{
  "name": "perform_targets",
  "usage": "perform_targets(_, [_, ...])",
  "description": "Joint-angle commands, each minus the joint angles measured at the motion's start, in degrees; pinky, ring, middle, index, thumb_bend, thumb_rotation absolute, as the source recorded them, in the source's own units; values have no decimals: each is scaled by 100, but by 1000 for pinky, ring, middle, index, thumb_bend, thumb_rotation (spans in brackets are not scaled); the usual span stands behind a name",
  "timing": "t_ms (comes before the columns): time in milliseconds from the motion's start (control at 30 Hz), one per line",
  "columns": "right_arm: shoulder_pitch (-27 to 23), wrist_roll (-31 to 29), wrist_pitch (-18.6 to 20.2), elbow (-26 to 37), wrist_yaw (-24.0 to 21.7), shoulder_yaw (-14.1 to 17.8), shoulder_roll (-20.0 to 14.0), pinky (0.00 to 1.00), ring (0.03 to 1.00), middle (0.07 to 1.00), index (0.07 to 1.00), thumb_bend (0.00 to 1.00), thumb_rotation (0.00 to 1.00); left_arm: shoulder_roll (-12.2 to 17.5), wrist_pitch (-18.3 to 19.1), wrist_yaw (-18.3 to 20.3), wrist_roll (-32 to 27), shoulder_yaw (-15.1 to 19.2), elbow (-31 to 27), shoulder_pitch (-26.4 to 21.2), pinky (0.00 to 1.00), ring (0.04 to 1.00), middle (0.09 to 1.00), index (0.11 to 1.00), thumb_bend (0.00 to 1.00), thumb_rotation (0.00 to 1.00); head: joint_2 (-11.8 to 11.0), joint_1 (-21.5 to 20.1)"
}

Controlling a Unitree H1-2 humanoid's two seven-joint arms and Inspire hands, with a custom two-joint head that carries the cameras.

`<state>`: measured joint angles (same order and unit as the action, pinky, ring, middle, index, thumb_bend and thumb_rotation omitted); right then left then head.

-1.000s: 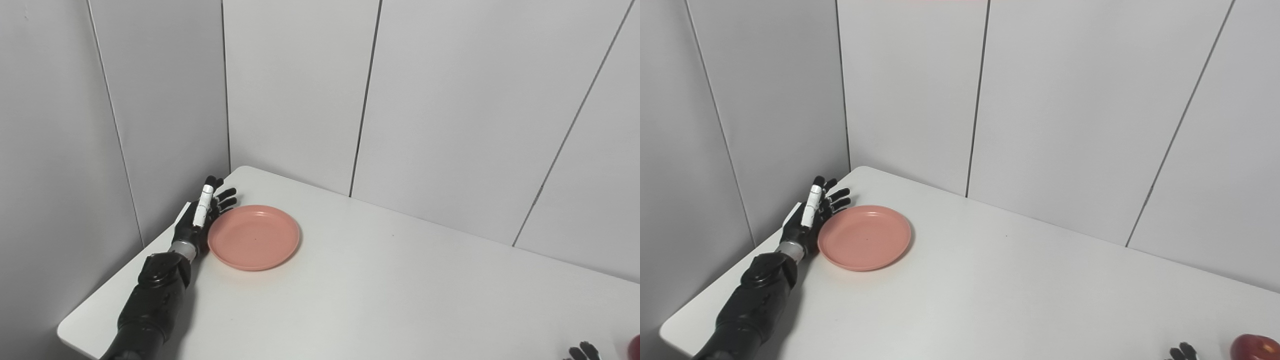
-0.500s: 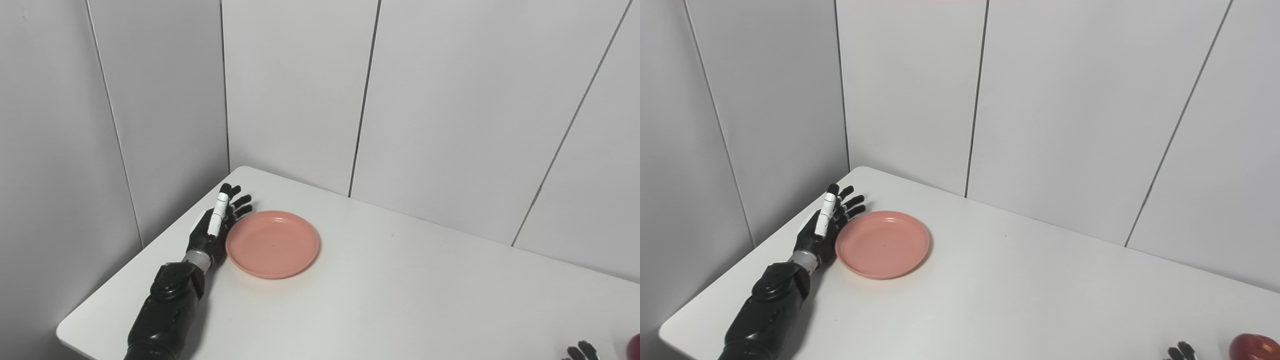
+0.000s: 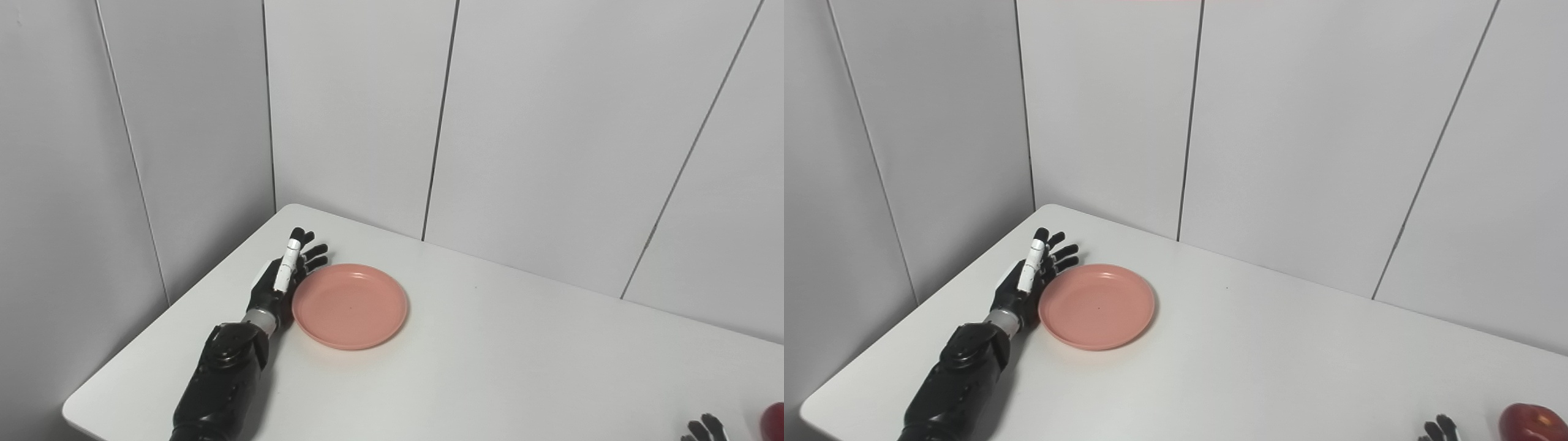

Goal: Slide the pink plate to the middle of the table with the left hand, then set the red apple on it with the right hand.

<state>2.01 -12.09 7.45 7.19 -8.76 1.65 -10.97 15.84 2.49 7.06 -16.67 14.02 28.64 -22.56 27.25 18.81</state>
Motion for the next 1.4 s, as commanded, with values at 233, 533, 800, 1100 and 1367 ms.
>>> perform_targets(233, [-13,44,244,185,-22,-119,39,1000,994,989,1000,709,1000,-134,89,-123,184,-156,-144,-211,888,890,890,940,837,995,25,-10])
perform_targets(533, [-8,41,240,236,-38,-156,40,1000,997,994,1000,697,1000,-325,70,-141,220,-261,-149,-291,905,872,871,947,832,1000,46,-29])
perform_targets(800, [4,48,198,248,-56,-195,23,1000,997,992,1000,713,1000,-405,183,-74,146,-322,-211,-324,943,886,874,955,837,1000,75,-67])
perform_targets(1100, [10,45,184,263,-66,-214,33,1000,991,980,1000,736,1000,-467,229,-121,219,-465,-320,-327,882,874,876,957,822,979,142,-168])
perform_targets(1367, [-9,49,116,189,-81,-216,29,1000,990,983,1000,767,1000,-645,376,-223,216,-462,-455,-351,832,850,858,953,853,981,232,-286])
